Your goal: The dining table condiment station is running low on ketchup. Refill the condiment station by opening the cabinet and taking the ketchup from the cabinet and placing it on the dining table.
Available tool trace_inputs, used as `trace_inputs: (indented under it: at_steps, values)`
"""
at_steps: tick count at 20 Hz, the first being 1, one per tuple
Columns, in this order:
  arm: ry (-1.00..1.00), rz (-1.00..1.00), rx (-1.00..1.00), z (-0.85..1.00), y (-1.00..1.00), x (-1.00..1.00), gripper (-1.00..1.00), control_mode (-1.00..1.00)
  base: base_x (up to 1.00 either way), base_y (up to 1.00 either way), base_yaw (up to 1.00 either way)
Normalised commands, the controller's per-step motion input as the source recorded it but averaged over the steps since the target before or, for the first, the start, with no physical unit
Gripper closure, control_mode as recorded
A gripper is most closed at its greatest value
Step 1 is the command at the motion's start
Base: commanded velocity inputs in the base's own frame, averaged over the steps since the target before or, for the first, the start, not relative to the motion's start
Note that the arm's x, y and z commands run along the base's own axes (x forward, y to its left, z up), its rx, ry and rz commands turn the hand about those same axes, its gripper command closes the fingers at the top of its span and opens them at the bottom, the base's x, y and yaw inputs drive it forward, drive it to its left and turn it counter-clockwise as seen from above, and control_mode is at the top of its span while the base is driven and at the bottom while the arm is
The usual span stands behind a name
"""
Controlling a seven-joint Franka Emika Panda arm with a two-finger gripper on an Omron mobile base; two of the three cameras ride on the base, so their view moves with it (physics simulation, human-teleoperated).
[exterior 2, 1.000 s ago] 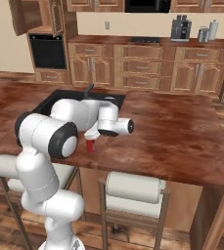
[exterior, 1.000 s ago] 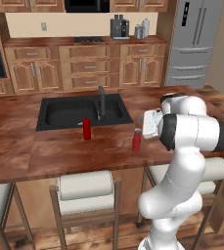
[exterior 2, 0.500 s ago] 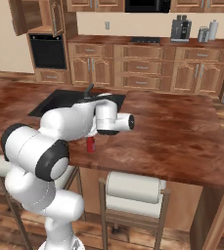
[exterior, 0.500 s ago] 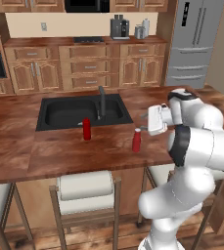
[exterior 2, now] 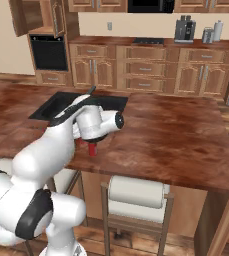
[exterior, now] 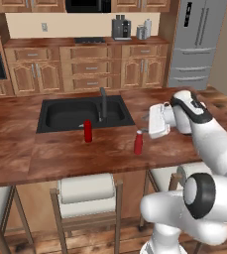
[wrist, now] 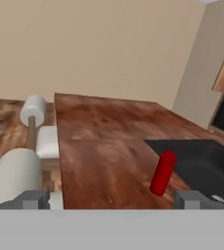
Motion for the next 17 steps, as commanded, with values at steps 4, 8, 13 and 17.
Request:
trace_inputs:
  at_steps: [4, 8, 13, 17]
  values:
    - [0.0, -0.12, -0.13, 0.38, 0.49, -0.66, -1.0, -1.0, 0.0, 0.0, 0.0]
    - [0.0, -0.12, -0.17, 0.31, 0.47, -0.72, -1.0, -1.0, 0.0, 0.0, 0.0]
    - [-0.01, -0.05, -0.23, 0.12, 0.2, -0.91, -1.0, -1.0, 0.0, 0.0, 0.0]
    - [-0.06, -0.05, -0.2, 0.23, 0.06, -1.0, -1.0, -1.0, 0.0, 0.0, 0.0]
